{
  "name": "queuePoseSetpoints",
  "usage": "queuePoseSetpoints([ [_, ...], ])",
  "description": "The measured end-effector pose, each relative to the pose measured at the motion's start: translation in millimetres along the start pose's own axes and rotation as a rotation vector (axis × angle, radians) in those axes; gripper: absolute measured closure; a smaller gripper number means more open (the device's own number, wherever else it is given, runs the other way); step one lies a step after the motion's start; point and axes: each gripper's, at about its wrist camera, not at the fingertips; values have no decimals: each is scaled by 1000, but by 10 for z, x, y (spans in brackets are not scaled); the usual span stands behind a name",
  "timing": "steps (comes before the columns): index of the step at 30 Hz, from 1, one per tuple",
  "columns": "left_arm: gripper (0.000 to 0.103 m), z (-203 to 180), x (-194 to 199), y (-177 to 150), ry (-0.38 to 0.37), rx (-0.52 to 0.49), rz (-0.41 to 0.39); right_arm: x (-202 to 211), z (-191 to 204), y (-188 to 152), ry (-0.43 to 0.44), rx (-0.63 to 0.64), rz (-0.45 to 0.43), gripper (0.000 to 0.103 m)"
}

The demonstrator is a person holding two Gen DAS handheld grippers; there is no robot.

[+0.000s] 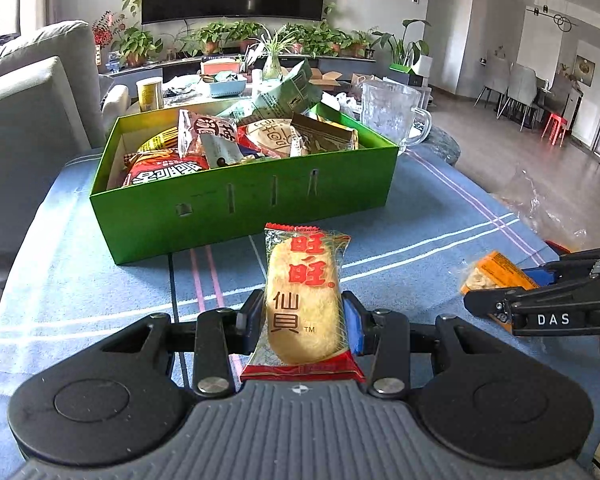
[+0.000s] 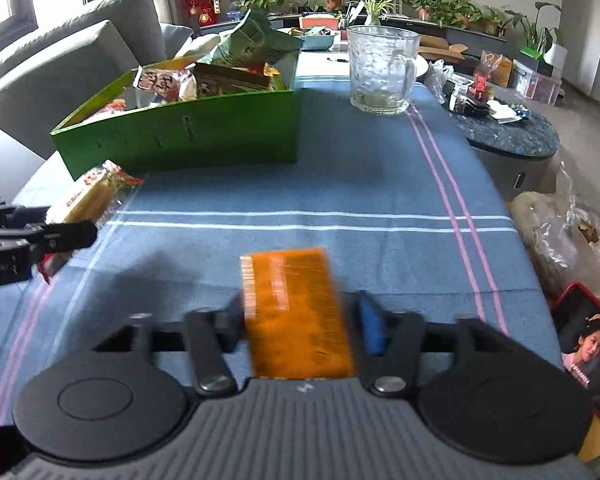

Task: Organize snacks
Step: 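Grasp the rice cracker pack with the left gripper while the right grasps the orange cheese cracker pack, then carry both packs into the green box and open both grippers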

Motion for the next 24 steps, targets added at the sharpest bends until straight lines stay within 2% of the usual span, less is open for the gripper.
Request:
queuePoseSetpoints([
  [24, 65, 123, 120, -17, 18, 45, -41, 138, 261, 241, 85, -21, -74, 25],
])
Point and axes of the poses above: each gripper's, at about its wrist camera, not at the fingertips, and x roughly against the way its jaws point, z to its left, y to its top, and after that the axes turned 2 degrees about y, right-handed
